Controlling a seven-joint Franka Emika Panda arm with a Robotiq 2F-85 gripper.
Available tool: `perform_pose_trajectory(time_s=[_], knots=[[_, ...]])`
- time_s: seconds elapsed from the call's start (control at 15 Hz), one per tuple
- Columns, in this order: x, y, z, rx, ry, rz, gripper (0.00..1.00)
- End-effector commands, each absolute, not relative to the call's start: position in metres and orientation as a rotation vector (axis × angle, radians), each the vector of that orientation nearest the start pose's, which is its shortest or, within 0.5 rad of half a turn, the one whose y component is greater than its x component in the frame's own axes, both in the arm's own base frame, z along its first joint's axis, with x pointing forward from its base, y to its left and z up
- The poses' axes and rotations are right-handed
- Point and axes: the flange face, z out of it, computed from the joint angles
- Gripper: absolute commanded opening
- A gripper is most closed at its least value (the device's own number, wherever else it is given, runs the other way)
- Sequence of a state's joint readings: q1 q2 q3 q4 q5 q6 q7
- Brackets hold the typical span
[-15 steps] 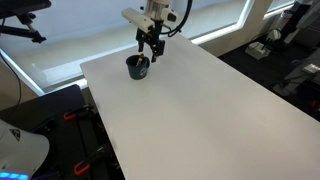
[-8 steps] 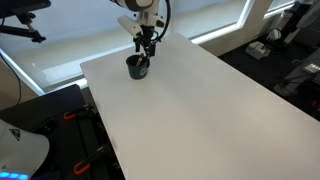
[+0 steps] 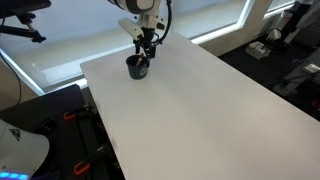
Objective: Remove the orange marker from the cup and put it on the table
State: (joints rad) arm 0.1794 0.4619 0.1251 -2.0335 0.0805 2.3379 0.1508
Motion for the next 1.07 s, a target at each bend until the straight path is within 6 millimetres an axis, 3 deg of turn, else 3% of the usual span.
perform_pose_trajectory(time_s=[0.0, 0.07, 0.13, 0.2, 0.33, 0.4, 0.47, 1.0], knots=[[0.5538, 0.1818, 0.1964, -3.042, -0.182, 0.309, 1.00], [0.5530, 0.1827, 0.1943, -3.041, -0.184, 0.315, 0.75], [0.5526, 0.1835, 0.1930, -3.042, -0.184, 0.319, 0.72], [0.5533, 0.1844, 0.1941, -3.042, -0.185, 0.319, 0.93], [0.5540, 0.1842, 0.1945, -3.045, -0.183, 0.321, 0.98], [0.5531, 0.1810, 0.1953, -3.048, -0.161, 0.299, 0.93], [0.5530, 0.1810, 0.1950, -3.048, -0.161, 0.299, 0.98], [0.5525, 0.1816, 0.1989, -3.052, -0.163, 0.293, 1.00]])
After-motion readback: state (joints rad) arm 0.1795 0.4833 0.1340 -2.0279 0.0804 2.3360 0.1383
